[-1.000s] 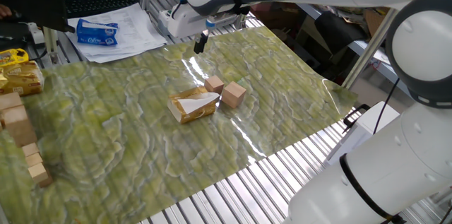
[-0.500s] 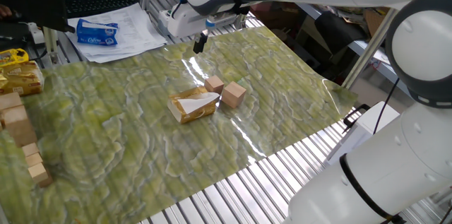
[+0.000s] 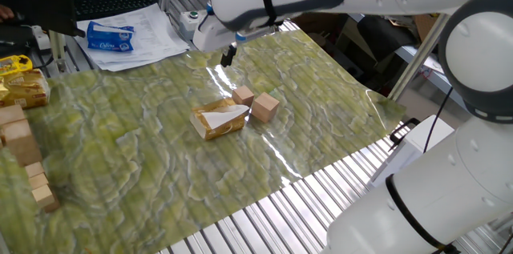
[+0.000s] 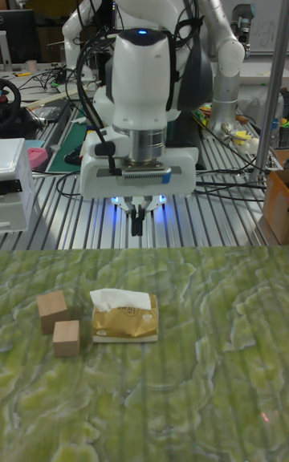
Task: Pull out a napkin
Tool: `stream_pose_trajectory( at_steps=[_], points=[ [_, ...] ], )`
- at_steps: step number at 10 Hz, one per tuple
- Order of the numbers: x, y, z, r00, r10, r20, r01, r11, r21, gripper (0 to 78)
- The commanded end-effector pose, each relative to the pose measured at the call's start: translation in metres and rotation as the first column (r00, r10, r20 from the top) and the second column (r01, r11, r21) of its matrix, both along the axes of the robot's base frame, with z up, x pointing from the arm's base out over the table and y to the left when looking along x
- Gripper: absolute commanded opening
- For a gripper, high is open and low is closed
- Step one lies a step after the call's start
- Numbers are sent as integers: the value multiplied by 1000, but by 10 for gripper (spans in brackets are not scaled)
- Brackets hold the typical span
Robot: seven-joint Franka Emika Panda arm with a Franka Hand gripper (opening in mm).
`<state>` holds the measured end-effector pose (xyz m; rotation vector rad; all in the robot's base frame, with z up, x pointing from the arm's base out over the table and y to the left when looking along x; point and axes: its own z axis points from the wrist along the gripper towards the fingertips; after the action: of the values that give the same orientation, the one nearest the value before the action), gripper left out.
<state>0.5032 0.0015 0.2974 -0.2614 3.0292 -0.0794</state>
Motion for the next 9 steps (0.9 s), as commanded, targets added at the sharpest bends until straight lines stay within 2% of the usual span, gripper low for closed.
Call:
stream_pose_trajectory(
  at_steps=[1,2,3,4,7,8,9],
  points=[
    [0,-1,1,1000,-6,-8,6,1000,-7,0],
    [0,-1,1,1000,-10,-9,10,1000,-2,0],
    [0,-1,1,999,-34,11,34,999,2,0],
    [0,-1,1,998,-62,14,62,998,6,0],
    [0,-1,1,996,-94,-6,94,995,16,0],
    [0,-1,1,995,-64,-82,65,998,9,0],
    [0,-1,1,991,-26,-131,25,1000,-11,0]
  ],
)
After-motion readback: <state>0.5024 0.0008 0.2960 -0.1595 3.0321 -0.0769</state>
